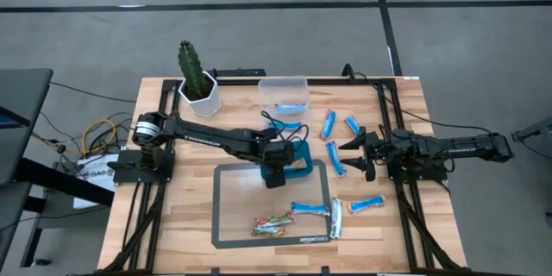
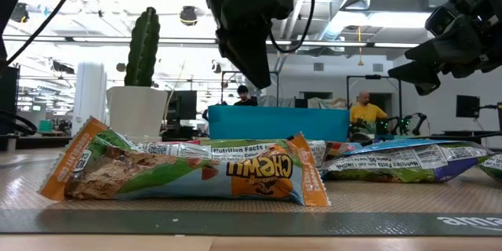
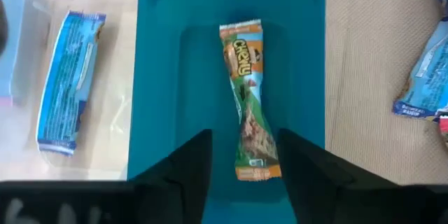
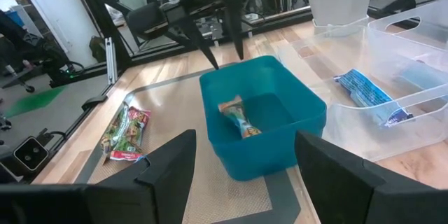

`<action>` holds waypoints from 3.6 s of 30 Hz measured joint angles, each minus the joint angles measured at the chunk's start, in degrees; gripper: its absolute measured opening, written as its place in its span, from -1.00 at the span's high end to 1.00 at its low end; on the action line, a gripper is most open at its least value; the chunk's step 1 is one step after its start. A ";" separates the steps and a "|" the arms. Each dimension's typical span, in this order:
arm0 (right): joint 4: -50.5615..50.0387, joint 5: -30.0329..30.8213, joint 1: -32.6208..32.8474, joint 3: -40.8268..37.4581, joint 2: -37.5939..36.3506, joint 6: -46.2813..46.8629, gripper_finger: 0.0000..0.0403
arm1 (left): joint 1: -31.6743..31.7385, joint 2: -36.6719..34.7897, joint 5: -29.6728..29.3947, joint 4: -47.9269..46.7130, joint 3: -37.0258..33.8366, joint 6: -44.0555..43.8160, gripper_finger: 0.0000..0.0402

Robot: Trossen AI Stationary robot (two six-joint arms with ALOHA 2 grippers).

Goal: Pick and place Granola Bars by type
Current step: Put the red granola bar into the top transparent bin

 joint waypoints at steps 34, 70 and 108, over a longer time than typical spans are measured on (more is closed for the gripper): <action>0.00 0.00 -0.02 0.00 0.02 0.00 -0.17 | -20.43 -17.60 16.35 26.34 -26.51 -19.13 0.17; -0.01 0.00 -0.01 -0.01 0.00 0.00 -0.17 | -18.57 7.87 9.73 8.39 -3.14 -8.18 0.17; 0.37 -0.01 -0.01 0.00 0.00 0.01 -0.17 | -16.64 12.13 9.33 -0.93 4.99 -13.60 0.86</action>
